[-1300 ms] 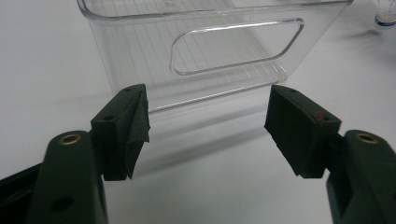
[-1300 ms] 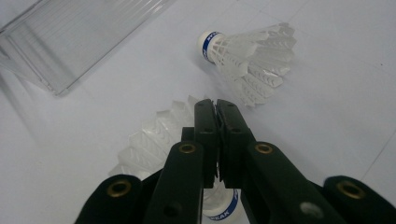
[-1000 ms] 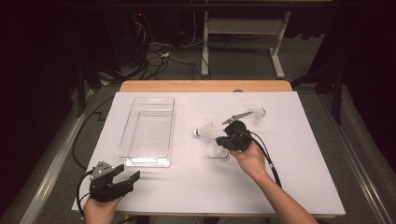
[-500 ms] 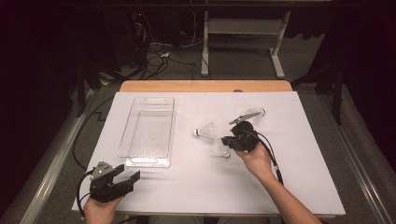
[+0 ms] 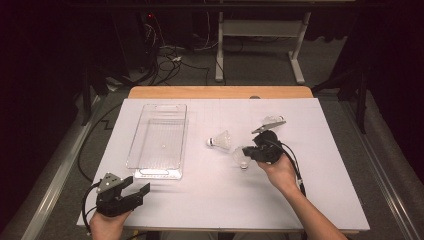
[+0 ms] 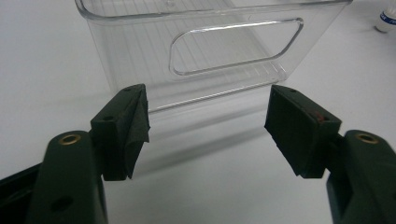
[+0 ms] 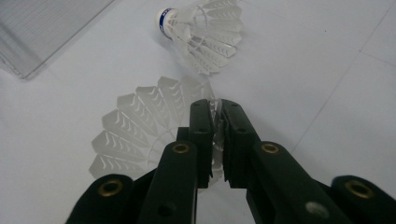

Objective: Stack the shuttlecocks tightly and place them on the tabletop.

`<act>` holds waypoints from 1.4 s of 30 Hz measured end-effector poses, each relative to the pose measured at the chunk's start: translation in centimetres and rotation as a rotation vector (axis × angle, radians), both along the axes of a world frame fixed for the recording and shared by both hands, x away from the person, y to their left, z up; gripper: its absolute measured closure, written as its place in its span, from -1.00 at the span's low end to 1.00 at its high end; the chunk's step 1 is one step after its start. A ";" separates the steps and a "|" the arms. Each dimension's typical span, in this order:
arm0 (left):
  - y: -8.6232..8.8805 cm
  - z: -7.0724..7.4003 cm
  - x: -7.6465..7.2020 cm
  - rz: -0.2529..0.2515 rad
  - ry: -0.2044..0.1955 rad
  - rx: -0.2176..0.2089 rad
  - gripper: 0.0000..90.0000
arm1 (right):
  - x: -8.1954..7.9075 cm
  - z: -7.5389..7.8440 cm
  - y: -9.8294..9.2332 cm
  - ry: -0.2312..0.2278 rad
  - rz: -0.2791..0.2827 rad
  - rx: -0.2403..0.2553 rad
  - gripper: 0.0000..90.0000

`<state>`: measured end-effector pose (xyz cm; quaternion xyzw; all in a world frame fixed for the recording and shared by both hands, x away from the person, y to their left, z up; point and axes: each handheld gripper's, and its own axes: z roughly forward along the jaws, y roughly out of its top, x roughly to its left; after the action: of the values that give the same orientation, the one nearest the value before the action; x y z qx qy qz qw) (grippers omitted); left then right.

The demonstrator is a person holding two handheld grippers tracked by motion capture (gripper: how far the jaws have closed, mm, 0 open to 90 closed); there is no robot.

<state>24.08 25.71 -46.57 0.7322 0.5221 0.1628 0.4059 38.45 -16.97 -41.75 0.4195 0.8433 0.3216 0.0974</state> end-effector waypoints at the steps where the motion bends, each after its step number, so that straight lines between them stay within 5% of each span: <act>1: 0.0 0.0 0.0 0.000 0.001 0.000 -0.31 | 0.0 0.0 -0.1 -0.001 -0.004 0.001 0.87; 42: -0.1 0.0 0.0 0.000 0.002 0.002 -0.30 | -0.6 -1.1 -3.8 0.016 -0.078 -0.013 0.63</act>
<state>24.08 25.65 -46.58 0.7327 0.5225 0.1627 0.4045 37.87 -20.77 -42.82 0.4540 0.8291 0.3088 0.1058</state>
